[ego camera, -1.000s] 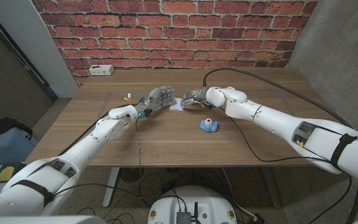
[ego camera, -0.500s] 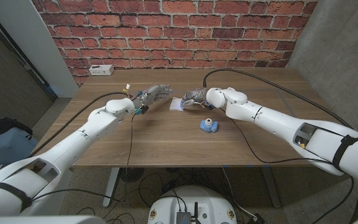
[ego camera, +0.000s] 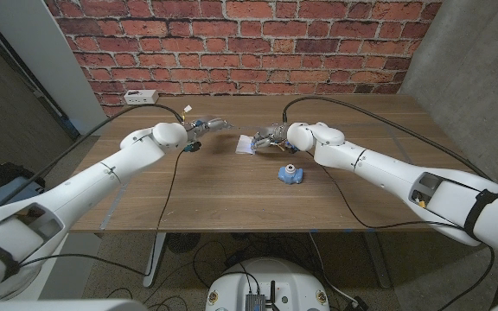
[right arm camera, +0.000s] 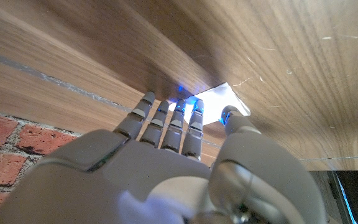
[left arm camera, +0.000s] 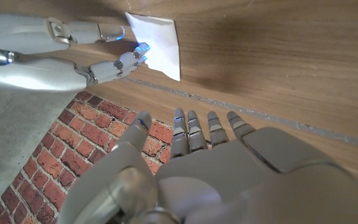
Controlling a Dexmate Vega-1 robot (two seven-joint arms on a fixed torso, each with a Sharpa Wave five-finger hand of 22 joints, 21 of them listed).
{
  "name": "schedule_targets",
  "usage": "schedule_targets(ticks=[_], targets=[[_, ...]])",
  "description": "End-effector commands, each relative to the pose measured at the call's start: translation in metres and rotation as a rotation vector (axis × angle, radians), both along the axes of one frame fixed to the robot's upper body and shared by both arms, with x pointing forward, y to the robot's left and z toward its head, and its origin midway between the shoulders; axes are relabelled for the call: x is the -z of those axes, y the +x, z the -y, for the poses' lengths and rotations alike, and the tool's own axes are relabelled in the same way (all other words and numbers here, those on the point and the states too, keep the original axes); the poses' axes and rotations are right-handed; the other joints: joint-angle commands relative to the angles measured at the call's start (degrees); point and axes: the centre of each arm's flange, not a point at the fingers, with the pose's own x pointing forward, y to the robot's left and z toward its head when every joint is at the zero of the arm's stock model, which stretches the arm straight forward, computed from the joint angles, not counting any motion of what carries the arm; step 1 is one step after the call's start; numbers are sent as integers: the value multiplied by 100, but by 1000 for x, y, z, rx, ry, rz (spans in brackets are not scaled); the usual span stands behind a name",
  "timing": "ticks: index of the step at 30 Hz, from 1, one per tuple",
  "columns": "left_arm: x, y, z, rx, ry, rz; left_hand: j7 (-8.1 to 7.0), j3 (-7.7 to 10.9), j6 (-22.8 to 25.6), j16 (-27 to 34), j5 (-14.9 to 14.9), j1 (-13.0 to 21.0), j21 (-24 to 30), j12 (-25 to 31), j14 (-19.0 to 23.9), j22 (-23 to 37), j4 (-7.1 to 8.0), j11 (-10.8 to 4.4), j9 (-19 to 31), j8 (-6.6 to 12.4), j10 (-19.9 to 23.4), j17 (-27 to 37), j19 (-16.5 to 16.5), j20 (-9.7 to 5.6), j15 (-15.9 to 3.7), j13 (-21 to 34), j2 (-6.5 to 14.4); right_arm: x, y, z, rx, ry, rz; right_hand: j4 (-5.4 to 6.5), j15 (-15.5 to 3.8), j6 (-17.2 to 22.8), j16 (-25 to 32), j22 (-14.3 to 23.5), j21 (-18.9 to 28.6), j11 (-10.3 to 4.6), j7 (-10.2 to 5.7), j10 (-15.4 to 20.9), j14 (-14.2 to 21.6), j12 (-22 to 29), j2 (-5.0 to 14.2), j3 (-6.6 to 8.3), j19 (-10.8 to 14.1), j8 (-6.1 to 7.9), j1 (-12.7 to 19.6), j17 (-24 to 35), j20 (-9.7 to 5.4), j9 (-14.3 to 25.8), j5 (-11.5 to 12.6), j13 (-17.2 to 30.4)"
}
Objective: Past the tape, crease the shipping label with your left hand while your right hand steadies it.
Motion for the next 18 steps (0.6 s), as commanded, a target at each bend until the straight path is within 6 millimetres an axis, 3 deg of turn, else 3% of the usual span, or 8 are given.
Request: schedule_targets(ticks=[1,3,6,14,18], targets=[[-28,-5,8,-105,302,80,-144,123,-109,14,71,154,53,-16,-140,22,-36,-101,33,-6,-49,3,-94,-5,-37,30,41,0,-2,0,-2,0,5,-6,-383,6,-22,8,9,23,20,-33,-3,4,24,15,8,-8,-29,4,7,27,-3,9],[-30,-5,8,-105,321,81,-167,170,-126,11,98,229,44,-24,-214,19,-61,-139,33,5,-79,2,-161,-13,-59,29,71,0,-2,0,-2,1,5,-7,-382,5,-23,7,9,29,20,-33,-3,5,24,15,8,-8,-28,4,10,27,-3,9],[-38,-5,13,-119,392,96,-320,321,-128,34,183,458,68,-11,-283,16,-120,-200,34,38,-71,-1,-213,20,-138,28,146,0,-2,0,-2,3,4,-10,-384,3,-23,7,10,33,24,-34,0,4,24,15,10,-9,-26,3,12,26,-3,9],[-49,-8,27,-187,555,137,-409,588,217,141,335,984,104,57,-70,23,-204,-309,40,173,96,-3,-293,5,-374,26,131,1,-2,1,0,4,2,-13,-387,-8,-23,7,9,19,10,-49,1,-1,26,15,10,-12,-24,2,5,26,-2,8],[-53,-9,34,-211,631,143,-536,698,352,214,359,1335,185,92,198,84,-225,-429,46,197,201,25,-290,193,-461,27,145,2,-2,1,-1,3,2,-17,-386,-18,-23,7,10,4,7,-56,5,-4,26,15,11,-15,-20,0,8,26,-1,8]])
